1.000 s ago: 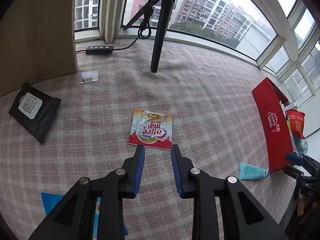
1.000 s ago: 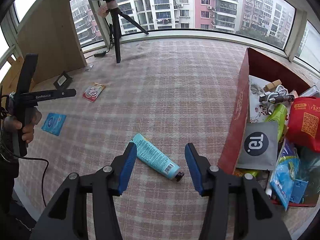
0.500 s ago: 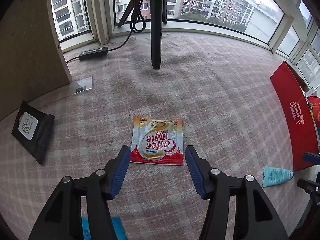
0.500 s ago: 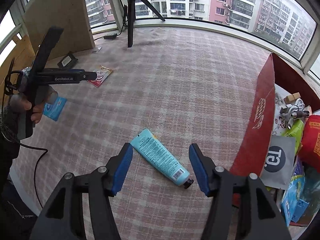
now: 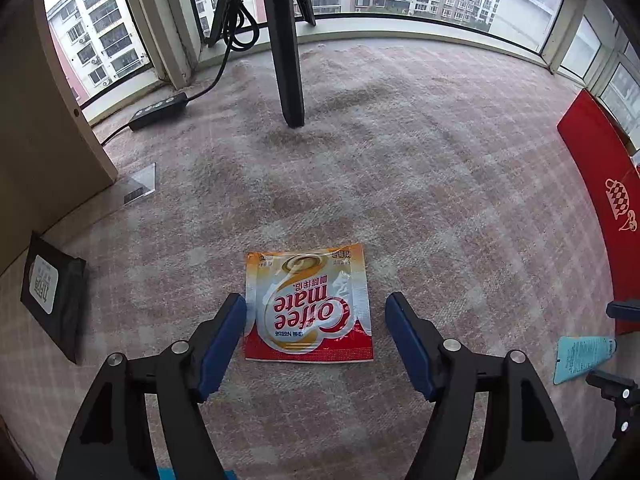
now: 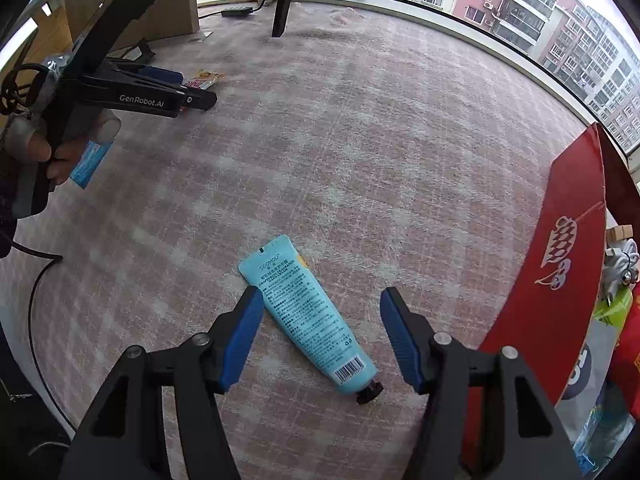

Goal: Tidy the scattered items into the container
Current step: 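Grasp the teal tube with the right tool while the left tool grasps the Coffee-mate sachet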

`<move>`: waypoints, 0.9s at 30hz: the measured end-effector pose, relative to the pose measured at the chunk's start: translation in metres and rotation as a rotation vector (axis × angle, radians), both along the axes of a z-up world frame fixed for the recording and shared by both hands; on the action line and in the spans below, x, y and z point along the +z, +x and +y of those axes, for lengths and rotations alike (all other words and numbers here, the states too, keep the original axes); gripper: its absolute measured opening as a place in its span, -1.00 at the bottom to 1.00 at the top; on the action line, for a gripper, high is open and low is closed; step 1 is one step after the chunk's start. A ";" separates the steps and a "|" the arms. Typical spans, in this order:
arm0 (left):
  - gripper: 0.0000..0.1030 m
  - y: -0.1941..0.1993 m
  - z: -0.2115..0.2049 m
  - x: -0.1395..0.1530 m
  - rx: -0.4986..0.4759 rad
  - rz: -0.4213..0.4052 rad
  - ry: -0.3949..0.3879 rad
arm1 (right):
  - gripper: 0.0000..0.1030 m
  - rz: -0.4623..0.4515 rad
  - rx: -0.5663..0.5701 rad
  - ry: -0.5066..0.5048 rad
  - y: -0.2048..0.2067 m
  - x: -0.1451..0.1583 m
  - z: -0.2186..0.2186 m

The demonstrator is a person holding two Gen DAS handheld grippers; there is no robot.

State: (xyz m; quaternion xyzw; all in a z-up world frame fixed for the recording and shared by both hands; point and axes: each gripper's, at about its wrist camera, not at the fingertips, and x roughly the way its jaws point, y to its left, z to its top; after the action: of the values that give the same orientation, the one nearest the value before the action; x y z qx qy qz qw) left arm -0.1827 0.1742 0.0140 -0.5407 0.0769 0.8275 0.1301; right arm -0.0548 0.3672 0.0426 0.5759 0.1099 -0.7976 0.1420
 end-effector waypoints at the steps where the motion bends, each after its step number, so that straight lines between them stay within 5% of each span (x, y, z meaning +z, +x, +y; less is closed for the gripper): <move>1: 0.37 0.001 0.001 0.000 -0.008 0.007 -0.002 | 0.17 -0.006 0.018 0.014 0.000 -0.002 -0.002; 7: 0.38 0.002 0.002 0.001 -0.021 0.019 -0.003 | 0.17 -0.038 0.111 0.091 -0.001 -0.016 -0.017; 11: 0.16 0.002 -0.002 0.003 -0.017 0.025 0.002 | 0.16 -0.068 0.104 0.066 -0.005 -0.018 -0.014; 16: 0.02 0.000 -0.009 0.005 -0.009 0.016 0.011 | -0.24 -0.095 0.073 0.019 -0.008 -0.015 -0.004; 20: 0.00 0.001 -0.016 0.004 0.003 0.008 0.052 | -0.34 -0.105 0.050 -0.013 -0.008 -0.013 0.002; 22: -0.26 0.002 -0.021 0.005 0.016 0.011 0.053 | -0.37 -0.102 0.040 -0.021 -0.007 -0.011 0.004; 27: -0.27 0.000 -0.035 0.007 0.040 -0.011 0.120 | -0.38 -0.083 -0.001 -0.059 -0.007 -0.005 0.010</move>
State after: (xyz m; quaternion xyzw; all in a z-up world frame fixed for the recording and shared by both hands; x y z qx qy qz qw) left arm -0.1826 0.1393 0.0208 -0.5378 0.0156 0.8301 0.1463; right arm -0.0618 0.3767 0.0377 0.6042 0.0803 -0.7759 0.1629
